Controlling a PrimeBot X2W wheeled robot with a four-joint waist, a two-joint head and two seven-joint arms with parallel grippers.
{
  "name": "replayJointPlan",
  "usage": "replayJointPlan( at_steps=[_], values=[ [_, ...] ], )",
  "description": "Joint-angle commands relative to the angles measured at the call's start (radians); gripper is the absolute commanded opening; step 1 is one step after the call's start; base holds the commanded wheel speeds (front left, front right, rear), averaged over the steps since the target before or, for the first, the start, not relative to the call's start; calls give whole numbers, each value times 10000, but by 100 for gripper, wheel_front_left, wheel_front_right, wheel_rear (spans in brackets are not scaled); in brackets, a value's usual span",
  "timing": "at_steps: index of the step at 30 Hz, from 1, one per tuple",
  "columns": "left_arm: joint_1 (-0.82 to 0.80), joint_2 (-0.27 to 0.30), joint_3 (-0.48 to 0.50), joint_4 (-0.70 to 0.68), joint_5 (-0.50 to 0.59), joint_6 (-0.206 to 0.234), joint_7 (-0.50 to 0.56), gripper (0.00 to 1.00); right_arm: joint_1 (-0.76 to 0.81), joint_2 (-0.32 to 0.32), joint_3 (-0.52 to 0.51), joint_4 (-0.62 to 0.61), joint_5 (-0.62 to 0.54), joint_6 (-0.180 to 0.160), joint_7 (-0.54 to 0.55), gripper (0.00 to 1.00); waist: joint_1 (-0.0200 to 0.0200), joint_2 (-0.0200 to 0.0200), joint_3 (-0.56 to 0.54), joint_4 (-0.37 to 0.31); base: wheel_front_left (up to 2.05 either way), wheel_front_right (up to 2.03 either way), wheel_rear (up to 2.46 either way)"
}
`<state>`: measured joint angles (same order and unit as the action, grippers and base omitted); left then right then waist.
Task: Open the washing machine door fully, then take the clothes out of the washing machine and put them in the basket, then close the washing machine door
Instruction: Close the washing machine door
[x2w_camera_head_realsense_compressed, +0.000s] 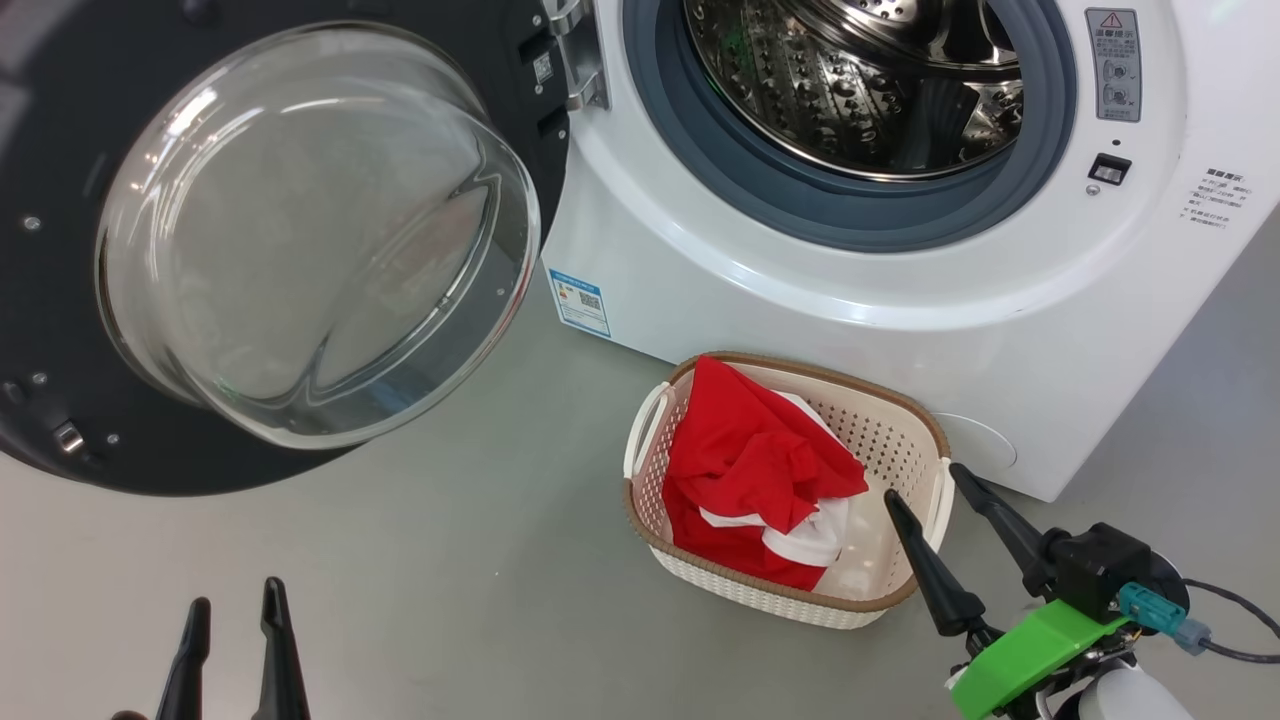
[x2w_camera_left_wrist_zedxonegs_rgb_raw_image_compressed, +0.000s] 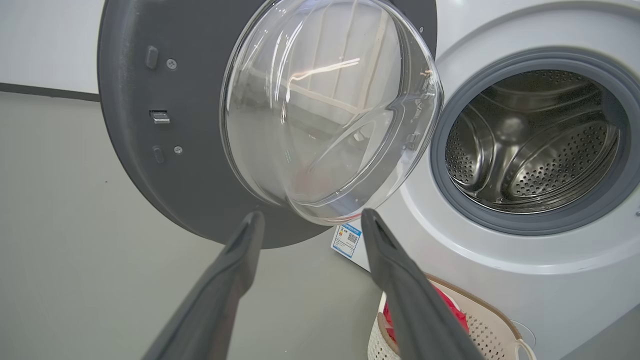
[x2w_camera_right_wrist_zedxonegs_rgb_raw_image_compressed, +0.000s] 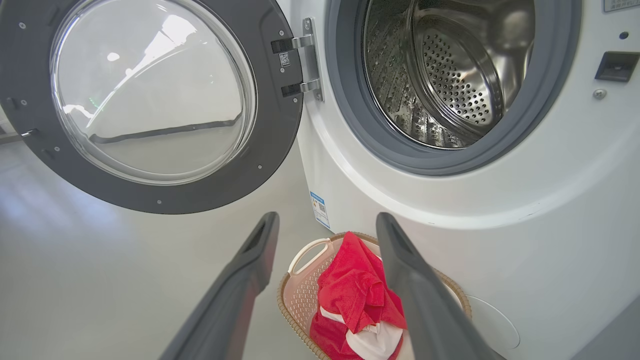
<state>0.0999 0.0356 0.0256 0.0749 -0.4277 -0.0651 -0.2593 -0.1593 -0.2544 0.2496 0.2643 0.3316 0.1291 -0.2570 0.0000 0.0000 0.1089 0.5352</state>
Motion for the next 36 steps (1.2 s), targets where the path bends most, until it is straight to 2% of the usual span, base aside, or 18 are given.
replayJointPlan(
  at_steps=[1, 12, 13, 15, 22, 25, 27, 30, 36],
  values=[
    [-78, 147, 339, -288, -81, 102, -24, 100, -260, -82, 261, -195, 249, 16, -48, 100, 0, 0, 5, 1, 0, 0, 0],
    [-279, 147, 577, -742, -309, 36, -24, 100, -271, -108, 272, -190, 306, 16, -48, 100, 0, 0, 46, 3, 0, 0, 0],
    [-385, 147, 682, -864, -355, -2, -24, 47, -269, -111, 258, -196, 301, 16, -48, 100, 0, 0, 68, 7, 0, 0, 0],
    [-677, 147, 956, -1160, -385, -91, -24, 0, -270, -120, 243, -205, 284, 16, -48, 100, 0, 0, 111, 15, 0, 0, 0],
    [-2285, 167, 2289, -2432, -312, -542, -24, 0, -361, -167, 255, -210, 241, 16, -48, 100, 0, 0, 279, 26, 0, 0, 0],
    [-3213, 561, 2756, -2641, -586, -629, -24, 0, -418, -199, 301, -206, 226, 16, -48, 100, 0, 0, 341, 22, 0, 0, 0],
    [-3919, 1035, 2982, -2635, -994, -646, -24, 0, -451, -222, 313, -206, 221, 16, -48, 100, 0, 0, 391, 17, 0, 0, 0],
    [-4925, 2038, 3201, -2312, -1521, -651, -24, 0, -481, -245, 314, -202, 202, 16, -48, 100, 0, 0, 465, 10, 0, 0, 0],
    [-6602, 3511, 3368, -750, -2814, -653, -24, 0, -522, -290, 312, -199, 183, 16, -48, 100, 0, 0, 569, 17, 0, 0, 0]
  ],
)
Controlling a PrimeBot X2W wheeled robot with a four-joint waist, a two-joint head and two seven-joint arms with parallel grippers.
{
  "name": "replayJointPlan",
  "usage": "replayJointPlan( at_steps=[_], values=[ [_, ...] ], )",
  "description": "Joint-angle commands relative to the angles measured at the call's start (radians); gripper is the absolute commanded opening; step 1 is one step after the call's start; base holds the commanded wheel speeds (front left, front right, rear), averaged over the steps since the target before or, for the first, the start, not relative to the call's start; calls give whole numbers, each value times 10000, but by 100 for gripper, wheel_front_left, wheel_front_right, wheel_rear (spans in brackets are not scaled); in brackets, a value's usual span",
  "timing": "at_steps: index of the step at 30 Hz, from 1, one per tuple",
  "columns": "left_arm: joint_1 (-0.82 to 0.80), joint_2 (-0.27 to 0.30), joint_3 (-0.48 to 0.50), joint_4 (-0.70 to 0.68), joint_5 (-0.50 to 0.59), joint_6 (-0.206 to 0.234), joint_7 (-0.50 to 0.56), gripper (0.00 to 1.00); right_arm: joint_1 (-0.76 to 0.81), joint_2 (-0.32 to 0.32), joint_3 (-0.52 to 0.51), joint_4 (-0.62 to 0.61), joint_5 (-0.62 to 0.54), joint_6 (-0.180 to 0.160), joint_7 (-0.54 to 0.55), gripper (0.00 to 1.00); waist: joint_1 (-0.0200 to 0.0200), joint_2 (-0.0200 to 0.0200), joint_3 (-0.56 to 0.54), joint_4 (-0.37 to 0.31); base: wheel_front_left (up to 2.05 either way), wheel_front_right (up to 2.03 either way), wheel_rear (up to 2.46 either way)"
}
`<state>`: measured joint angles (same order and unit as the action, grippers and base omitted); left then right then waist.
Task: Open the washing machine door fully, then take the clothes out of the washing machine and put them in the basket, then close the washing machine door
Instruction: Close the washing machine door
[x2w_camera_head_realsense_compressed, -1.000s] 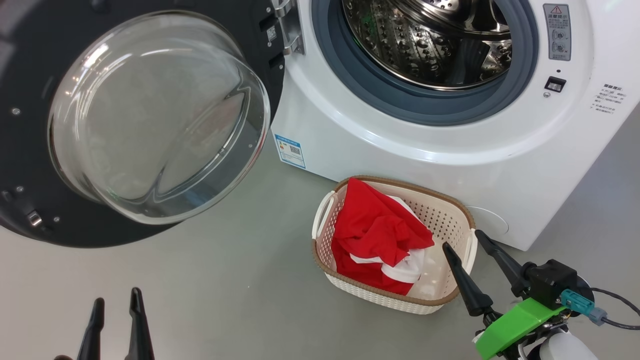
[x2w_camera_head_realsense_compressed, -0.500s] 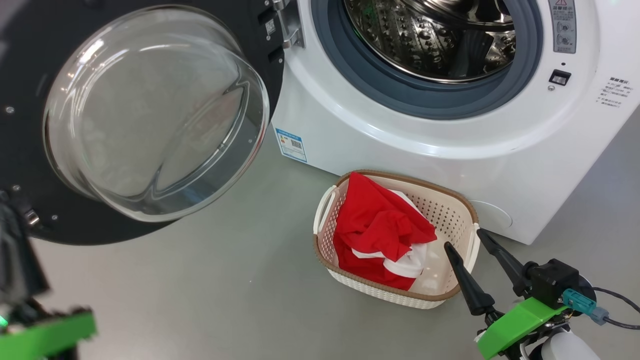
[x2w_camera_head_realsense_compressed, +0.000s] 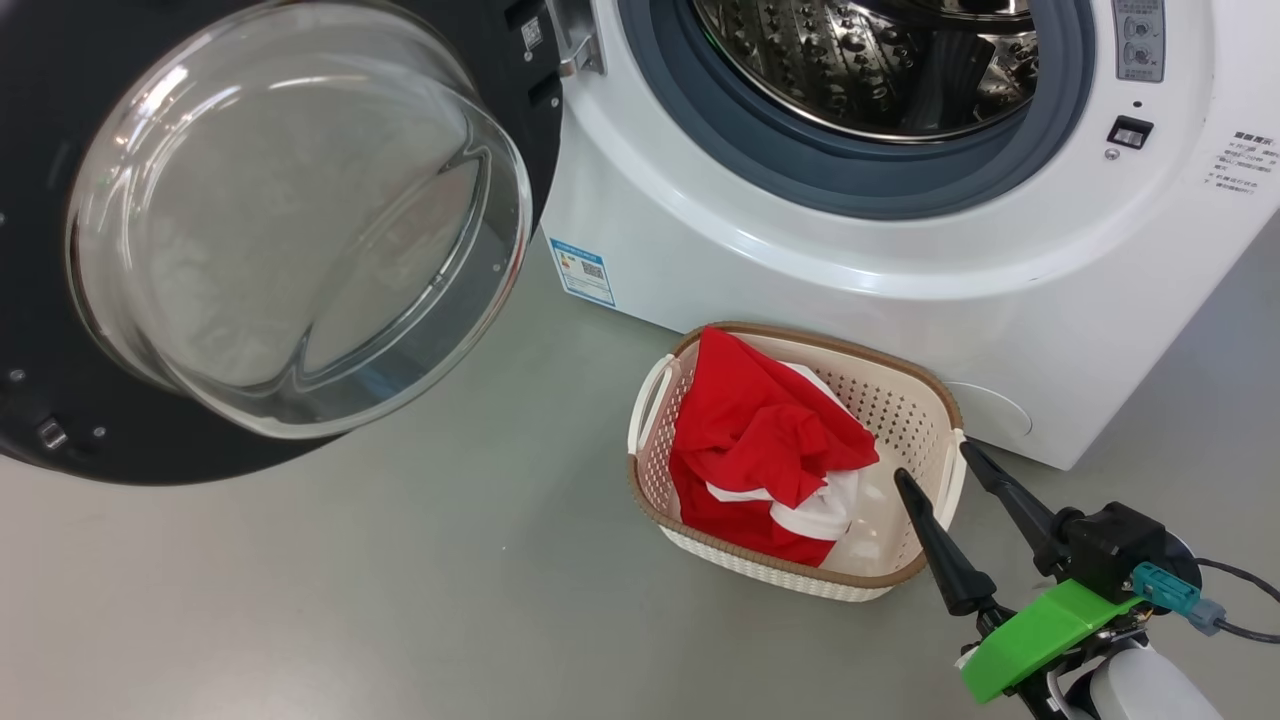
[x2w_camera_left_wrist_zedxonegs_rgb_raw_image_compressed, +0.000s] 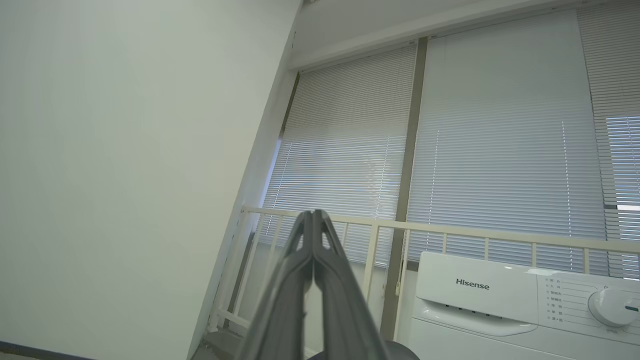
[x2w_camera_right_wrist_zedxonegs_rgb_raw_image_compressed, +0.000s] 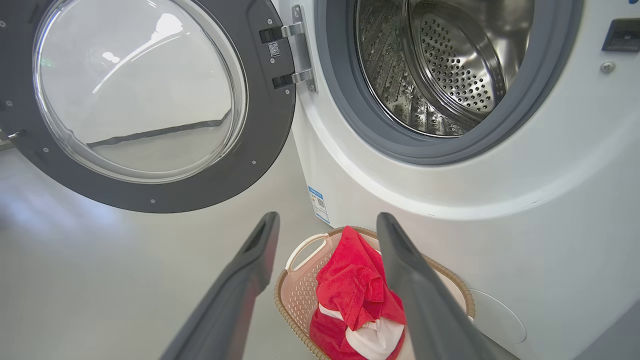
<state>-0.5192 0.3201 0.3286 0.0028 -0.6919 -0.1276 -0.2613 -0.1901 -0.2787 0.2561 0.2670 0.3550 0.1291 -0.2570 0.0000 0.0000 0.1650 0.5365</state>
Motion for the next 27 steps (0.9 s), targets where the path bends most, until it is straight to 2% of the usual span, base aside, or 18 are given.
replayJointPlan(
  at_steps=[1, 3, 4, 7, 12, 14, 19, 27],
  values=[
    [-660, 889, 319, 359, -476, -29, -5, 0, -214, -46, 243, -225, -54, 16, -48, 100, 0, 0, 22, 6, 0, 0, 0],
    [-1177, 1285, 242, 1334, -1325, -29, 62, 0, -224, -29, 241, -216, -66, 16, -48, 100, 0, 0, 53, 13, 0, 0, 0],
    [-2274, 1971, 322, 3394, -2929, -29, 832, 0, -265, 38, 268, -207, -84, 16, -48, 100, 0, 0, 136, 32, 0, 0, 0],
    [-2978, 2433, 307, 4712, -3597, -29, 1335, 0, -281, 56, 323, -202, -91, 16, -48, 100, 0, 0, 245, 47, 0, 0, 0],
    [-3883, 3103, 77, 7047, -3921, -27, 2305, 0, -304, -26, 397, -193, -103, 16, -48, 100, 0, 0, 445, 71, 0, 0, 0],
    [-4053, 3211, 27, 7502, -3978, -27, 2551, 0, -308, -40, 396, -197, -103, 16, -48, 100, 0, 0, 482, 74, 0, 0, 0],
    [-4779, 3517, -348, 9342, -4407, -28, 4497, 0, -266, -59, 385, -209, -107, 16, -48, 100, 0, 0, 589, 30, 0, 0, 0],
    [-5192, 3793, -765, 10224, -5016, -29, 6830, 0, -345, -207, 422, -272, -170, 16, -48, 100, 0, 0, 940, -132, 0, 0, 0]
  ],
)
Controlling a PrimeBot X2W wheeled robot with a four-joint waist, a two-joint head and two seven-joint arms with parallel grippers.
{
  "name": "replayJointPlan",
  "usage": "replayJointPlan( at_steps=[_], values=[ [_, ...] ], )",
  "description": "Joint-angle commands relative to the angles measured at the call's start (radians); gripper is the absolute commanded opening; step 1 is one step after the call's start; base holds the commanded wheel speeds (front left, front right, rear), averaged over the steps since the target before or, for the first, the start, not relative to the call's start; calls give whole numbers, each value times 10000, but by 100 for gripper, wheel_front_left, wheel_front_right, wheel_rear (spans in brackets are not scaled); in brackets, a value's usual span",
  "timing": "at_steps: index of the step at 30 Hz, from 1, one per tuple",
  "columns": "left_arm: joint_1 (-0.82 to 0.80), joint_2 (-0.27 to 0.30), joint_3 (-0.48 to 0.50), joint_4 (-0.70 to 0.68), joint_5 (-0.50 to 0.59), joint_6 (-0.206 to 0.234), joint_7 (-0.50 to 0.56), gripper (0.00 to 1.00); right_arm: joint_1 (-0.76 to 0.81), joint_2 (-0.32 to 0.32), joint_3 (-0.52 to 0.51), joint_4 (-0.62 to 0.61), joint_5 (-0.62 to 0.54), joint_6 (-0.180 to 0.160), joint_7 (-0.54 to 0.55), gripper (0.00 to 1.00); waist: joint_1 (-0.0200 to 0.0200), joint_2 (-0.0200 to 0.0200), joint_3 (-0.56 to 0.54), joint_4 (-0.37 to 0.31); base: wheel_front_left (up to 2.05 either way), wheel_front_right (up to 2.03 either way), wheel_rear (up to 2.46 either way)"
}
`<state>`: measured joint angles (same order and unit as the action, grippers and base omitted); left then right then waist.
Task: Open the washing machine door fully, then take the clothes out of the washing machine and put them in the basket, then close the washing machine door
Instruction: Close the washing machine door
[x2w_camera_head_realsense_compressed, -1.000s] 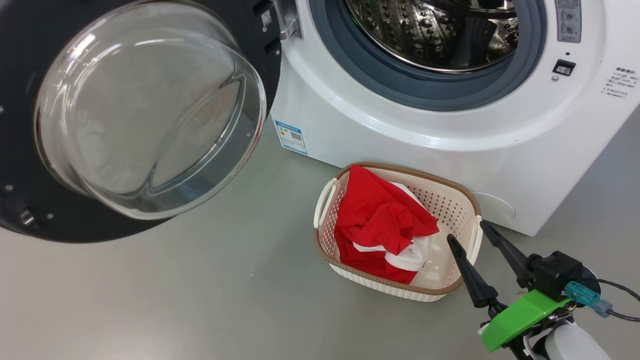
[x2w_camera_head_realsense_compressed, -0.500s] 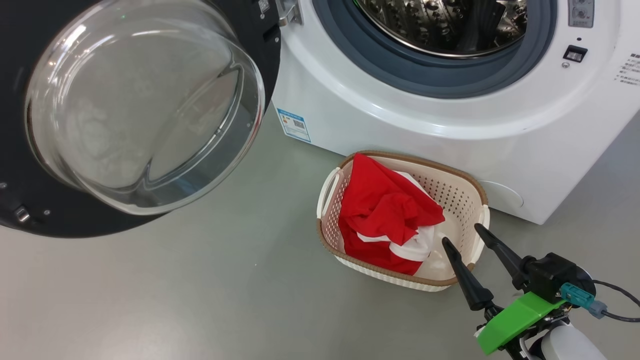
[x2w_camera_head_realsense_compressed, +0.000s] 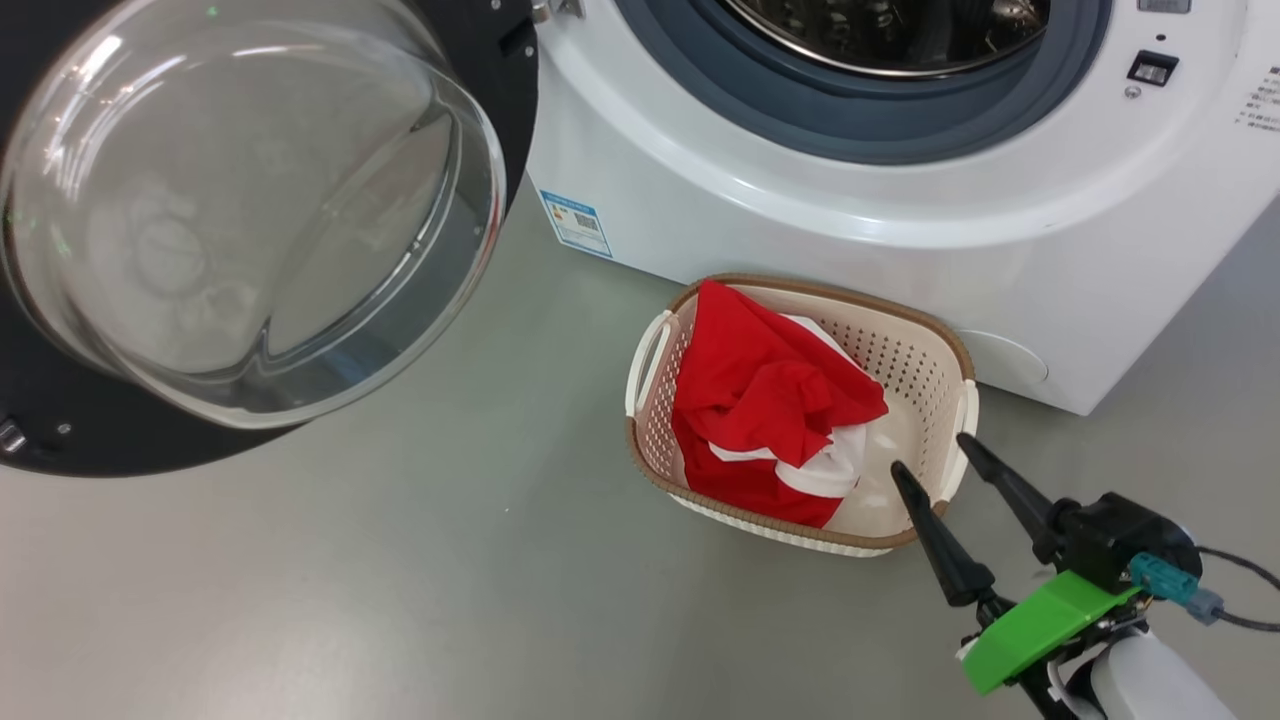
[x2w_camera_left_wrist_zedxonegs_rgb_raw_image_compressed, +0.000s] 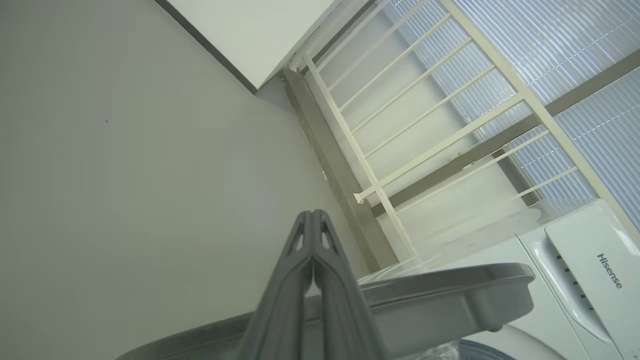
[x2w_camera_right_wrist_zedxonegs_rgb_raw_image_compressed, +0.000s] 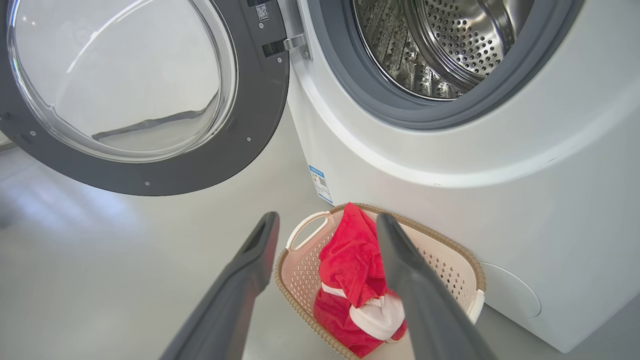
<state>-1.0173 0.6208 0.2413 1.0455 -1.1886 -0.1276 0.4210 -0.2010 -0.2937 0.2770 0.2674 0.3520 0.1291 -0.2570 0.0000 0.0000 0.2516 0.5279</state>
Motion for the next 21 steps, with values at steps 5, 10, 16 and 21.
replayJointPlan(
  at_steps=[5, 10, 16, 21],
  values=[
    [-36, 878, -129, -190, -282, -30, 925, 0, -395, -177, 235, -291, -179, 16, -48, 100, 0, 0, 366, -144, 0, 0, 0],
    [147, 820, -142, -248, -638, -30, 1535, 0, -540, -251, 258, -274, -209, 16, -48, 100, 0, 0, 589, -185, 0, 0, 0],
    [514, 699, -377, -666, -870, -30, 2279, 0, -647, -265, 282, -220, -228, 16, -48, 100, 0, 0, 643, -179, 0, 0, 0],
    [880, 671, -571, -1183, -1072, -30, 2957, 0, -671, -207, 246, -203, -230, 16, -48, 100, 0, 0, 538, -155, 0, 0, 0]
  ],
)
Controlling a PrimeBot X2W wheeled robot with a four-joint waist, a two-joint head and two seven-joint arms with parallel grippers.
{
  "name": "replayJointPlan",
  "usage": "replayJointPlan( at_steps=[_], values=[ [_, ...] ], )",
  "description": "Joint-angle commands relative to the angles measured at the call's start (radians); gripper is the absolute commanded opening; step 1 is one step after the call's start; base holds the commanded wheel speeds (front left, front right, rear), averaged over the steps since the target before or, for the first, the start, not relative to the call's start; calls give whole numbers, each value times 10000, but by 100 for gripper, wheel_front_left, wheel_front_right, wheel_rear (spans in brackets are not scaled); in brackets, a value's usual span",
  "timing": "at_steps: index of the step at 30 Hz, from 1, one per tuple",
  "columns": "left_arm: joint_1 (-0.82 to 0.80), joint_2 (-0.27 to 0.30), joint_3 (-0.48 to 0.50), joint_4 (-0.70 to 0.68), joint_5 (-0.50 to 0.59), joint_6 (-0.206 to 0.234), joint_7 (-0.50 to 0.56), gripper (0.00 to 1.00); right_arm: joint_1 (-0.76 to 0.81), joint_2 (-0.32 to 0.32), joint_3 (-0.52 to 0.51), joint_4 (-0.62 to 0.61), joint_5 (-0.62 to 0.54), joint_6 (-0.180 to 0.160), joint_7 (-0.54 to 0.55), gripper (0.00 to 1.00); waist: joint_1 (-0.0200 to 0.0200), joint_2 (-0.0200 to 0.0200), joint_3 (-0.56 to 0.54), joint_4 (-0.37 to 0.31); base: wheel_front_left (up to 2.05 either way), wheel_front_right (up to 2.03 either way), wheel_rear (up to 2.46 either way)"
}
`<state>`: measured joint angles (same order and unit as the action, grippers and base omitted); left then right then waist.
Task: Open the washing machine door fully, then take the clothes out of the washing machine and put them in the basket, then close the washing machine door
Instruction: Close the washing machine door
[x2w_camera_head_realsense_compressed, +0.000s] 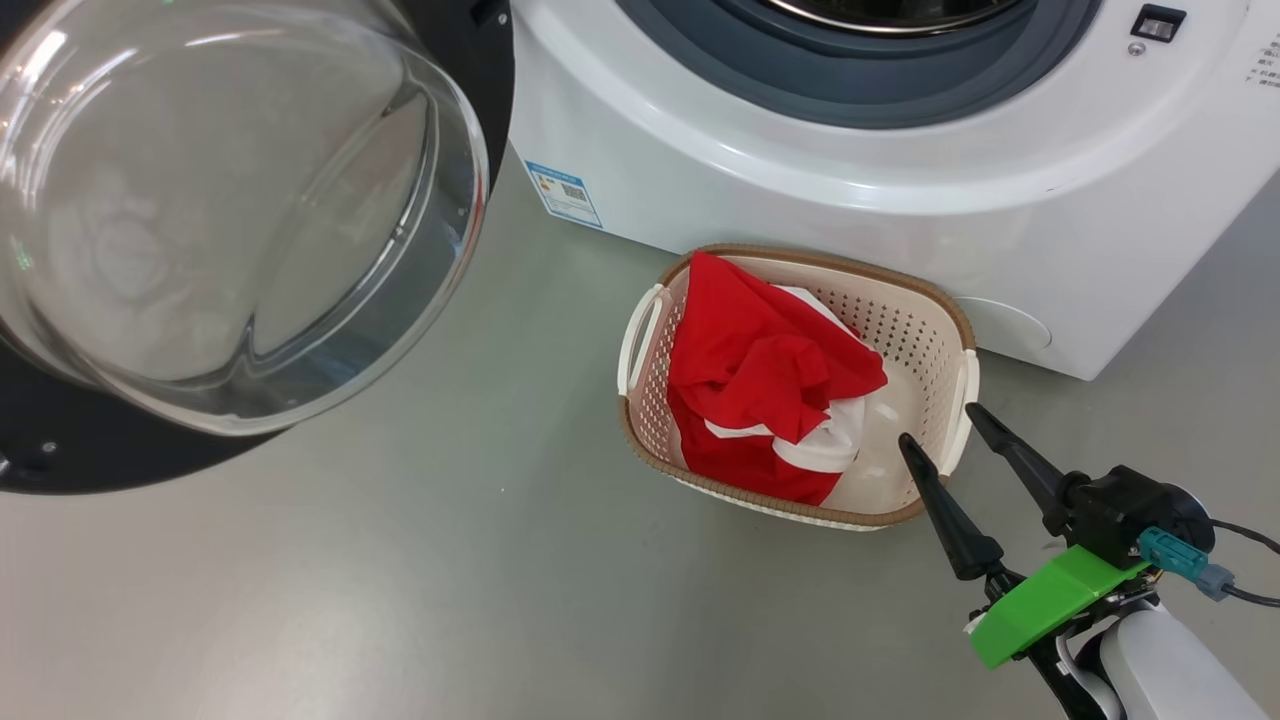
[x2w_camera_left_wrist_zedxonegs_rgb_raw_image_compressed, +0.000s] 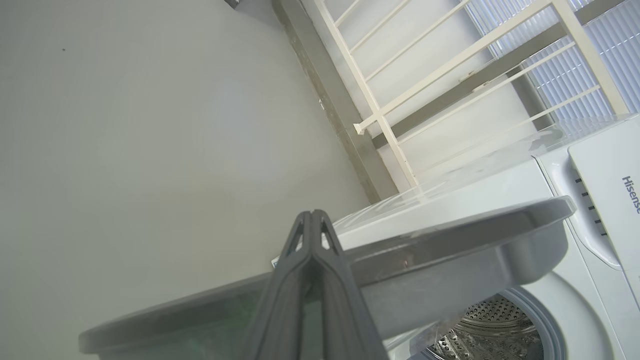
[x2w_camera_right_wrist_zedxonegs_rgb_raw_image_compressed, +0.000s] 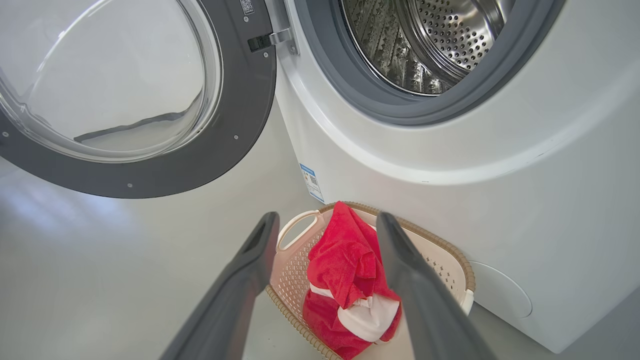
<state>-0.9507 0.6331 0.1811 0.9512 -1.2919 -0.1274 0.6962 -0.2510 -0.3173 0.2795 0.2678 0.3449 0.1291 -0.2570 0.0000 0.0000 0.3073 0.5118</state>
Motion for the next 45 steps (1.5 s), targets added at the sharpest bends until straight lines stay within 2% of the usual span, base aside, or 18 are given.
replayJointPlan(
  at_steps=[1, 14, 26, 35, 45],
  values=[
    [314, 567, -59, -407, -31, -32, 350, 0, -170, 44, 212, -209, -162, 16, -48, 100, 0, 0, -42, 6, 0, 0, 0],
    [1820, 658, -528, -2755, -980, -32, 2263, 0, 9, 235, 37, -246, -146, 16, -48, 100, 0, 0, -496, -20, 0, 0, 0],
    [3188, 982, -692, -5192, -1960, -32, 3395, 0, 412, 432, -300, -391, -113, 16, -48, 100, 0, 0, -1050, -124, 0, 0, 0],
    [3787, 818, -872, -7422, -2984, -32, 4572, 0, 583, 541, -494, -499, -156, 16, -48, 100, 0, 0, -1166, -283, 0, 0, 0],
    [3857, 72, -1453, -9612, -3197, -32, 5290, 0, 584, 689, -651, -564, -190, 16, -48, 100, 0, 0, -1234, -866, 0, 0, 0]
  ],
)
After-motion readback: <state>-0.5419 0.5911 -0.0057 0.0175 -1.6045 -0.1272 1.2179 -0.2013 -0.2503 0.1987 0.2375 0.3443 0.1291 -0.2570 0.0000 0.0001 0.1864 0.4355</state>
